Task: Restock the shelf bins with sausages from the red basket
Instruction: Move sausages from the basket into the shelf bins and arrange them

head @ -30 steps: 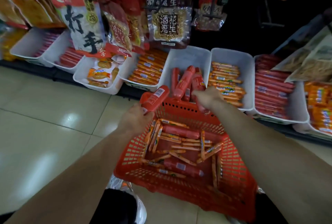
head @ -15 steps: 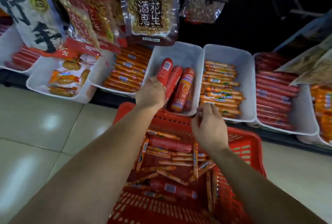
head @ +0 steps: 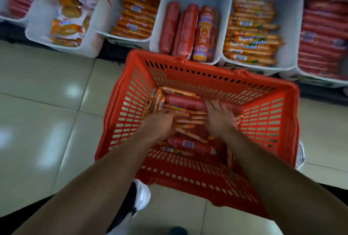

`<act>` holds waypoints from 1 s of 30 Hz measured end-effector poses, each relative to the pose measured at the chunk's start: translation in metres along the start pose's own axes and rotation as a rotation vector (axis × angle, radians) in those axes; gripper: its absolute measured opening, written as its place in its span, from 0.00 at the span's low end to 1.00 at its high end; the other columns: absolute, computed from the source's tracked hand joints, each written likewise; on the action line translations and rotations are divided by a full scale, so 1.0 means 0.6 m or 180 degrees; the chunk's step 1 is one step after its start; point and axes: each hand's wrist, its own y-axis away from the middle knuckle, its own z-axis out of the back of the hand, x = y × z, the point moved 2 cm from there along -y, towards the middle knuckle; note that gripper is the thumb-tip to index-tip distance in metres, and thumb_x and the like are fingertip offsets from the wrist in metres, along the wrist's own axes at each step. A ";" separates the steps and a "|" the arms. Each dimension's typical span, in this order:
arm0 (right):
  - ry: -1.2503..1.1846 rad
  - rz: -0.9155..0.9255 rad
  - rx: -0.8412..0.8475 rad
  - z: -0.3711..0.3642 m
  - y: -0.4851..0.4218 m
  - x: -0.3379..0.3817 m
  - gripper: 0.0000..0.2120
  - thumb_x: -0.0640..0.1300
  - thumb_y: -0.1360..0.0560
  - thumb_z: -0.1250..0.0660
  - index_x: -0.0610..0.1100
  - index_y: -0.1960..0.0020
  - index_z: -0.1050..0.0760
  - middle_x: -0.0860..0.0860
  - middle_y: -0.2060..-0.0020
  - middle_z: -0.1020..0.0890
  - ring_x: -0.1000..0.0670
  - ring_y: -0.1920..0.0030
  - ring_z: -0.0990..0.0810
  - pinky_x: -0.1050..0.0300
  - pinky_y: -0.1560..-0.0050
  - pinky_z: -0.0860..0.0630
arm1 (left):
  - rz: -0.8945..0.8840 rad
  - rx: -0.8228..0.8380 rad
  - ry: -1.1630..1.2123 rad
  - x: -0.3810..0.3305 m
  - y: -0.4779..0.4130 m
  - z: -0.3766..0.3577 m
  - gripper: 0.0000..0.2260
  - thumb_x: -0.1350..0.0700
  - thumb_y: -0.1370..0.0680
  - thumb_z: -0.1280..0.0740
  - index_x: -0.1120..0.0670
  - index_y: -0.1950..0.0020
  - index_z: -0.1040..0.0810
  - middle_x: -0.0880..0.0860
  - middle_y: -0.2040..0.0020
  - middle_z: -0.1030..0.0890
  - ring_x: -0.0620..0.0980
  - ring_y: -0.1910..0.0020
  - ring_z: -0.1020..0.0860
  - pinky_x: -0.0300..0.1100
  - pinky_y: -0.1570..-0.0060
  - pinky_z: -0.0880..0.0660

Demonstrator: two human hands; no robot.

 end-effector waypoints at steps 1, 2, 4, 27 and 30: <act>-0.0013 0.0107 -0.0001 -0.004 -0.024 0.005 0.34 0.50 0.23 0.39 0.48 0.20 0.48 0.49 0.23 0.41 0.42 0.25 0.39 0.43 0.28 0.38 | -0.0146 0.0115 0.0063 0.000 -0.009 -0.023 0.24 0.47 0.25 0.32 0.52 0.30 0.28 0.56 0.35 0.23 0.58 0.35 0.24 0.52 0.36 0.28; 0.0025 0.0185 0.0054 -0.007 -0.045 0.011 0.33 0.51 0.21 0.40 0.47 0.20 0.49 0.48 0.23 0.40 0.42 0.25 0.39 0.44 0.27 0.40 | -0.0246 0.0239 0.0085 -0.002 -0.016 -0.045 0.24 0.49 0.26 0.31 0.51 0.31 0.27 0.56 0.36 0.21 0.58 0.37 0.23 0.50 0.40 0.26; 0.0100 0.0262 0.0150 -0.013 -0.082 0.019 0.33 0.55 0.20 0.39 0.45 0.21 0.47 0.45 0.25 0.38 0.40 0.28 0.35 0.43 0.29 0.37 | -0.0290 0.0500 -0.0037 -0.007 -0.030 -0.072 0.26 0.49 0.28 0.28 0.50 0.31 0.27 0.54 0.37 0.21 0.57 0.40 0.22 0.48 0.45 0.24; -0.0486 -0.0423 -0.0192 0.033 0.099 -0.073 0.30 0.49 0.26 0.29 0.41 0.29 0.35 0.40 0.36 0.28 0.36 0.39 0.24 0.45 0.40 0.27 | -0.0898 0.1099 -0.0547 -0.079 -0.009 -0.093 0.25 0.48 0.23 0.31 0.57 0.30 0.32 0.61 0.27 0.35 0.62 0.35 0.26 0.50 0.39 0.27; -0.0720 -0.0227 -0.0390 0.079 0.130 -0.052 0.31 0.49 0.26 0.29 0.44 0.27 0.35 0.42 0.35 0.28 0.37 0.39 0.24 0.46 0.41 0.26 | -0.0709 0.0778 -0.0327 -0.060 0.036 -0.037 0.32 0.45 0.25 0.30 0.55 0.26 0.36 0.61 0.26 0.36 0.63 0.34 0.26 0.51 0.38 0.26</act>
